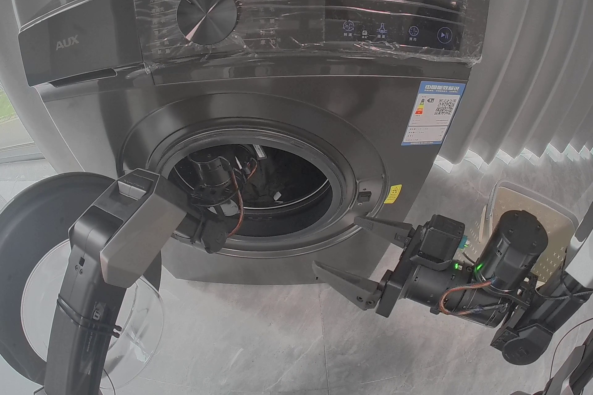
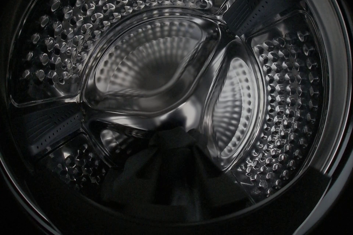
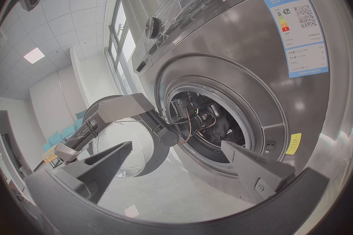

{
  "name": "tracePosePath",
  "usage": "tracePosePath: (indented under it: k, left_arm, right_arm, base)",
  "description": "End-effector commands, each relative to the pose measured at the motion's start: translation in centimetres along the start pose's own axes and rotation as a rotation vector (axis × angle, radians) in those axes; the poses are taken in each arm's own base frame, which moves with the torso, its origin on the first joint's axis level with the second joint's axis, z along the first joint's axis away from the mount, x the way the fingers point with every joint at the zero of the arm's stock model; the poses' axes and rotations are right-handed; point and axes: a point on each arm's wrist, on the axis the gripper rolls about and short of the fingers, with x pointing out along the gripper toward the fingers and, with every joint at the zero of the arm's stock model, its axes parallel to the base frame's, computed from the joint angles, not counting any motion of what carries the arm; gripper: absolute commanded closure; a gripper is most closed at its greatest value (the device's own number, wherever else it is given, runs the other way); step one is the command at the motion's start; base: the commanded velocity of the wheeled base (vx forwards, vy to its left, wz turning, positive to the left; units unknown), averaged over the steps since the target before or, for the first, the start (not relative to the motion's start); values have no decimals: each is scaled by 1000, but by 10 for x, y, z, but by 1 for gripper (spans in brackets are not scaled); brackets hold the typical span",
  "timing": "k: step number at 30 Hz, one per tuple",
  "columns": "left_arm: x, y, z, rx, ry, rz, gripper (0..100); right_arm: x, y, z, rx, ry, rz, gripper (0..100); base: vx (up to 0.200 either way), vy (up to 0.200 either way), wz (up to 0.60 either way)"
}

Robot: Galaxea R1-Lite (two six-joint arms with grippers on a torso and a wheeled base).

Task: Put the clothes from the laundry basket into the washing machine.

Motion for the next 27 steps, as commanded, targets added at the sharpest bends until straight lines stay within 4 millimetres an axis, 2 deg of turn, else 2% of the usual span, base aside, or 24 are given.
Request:
tracePosePath:
  k: [1,5,12,17,21,27]
  left_arm:
    - [0,1,-6,0,7,1,0]
    - [-1,0,-10,1,12,0,0]
    - [-11,0,-28,16,67,-1,0]
    - [-35,-12,-43,38,178,-21,0]
    - [-58,-7,-58,83,294,-16,0]
    - [-70,2,-63,136,341,-11,0]
  right_arm:
    - [-1,2,1,0,-4,5,0]
    - [0,1,1,-1,-5,5,0]
    - [-1,2,2,-1,-7,5,0]
    - [-1,2,2,-1,-8,5,0]
    - [-2,2,4,-3,-15,6,0]
    - [-2,2,5,-4,-18,7,0]
  base:
    - [0,0,0]
    - [0,0,0]
    - [0,0,0]
    - [0,0,0]
    - [0,0,0]
    - [0,0,0]
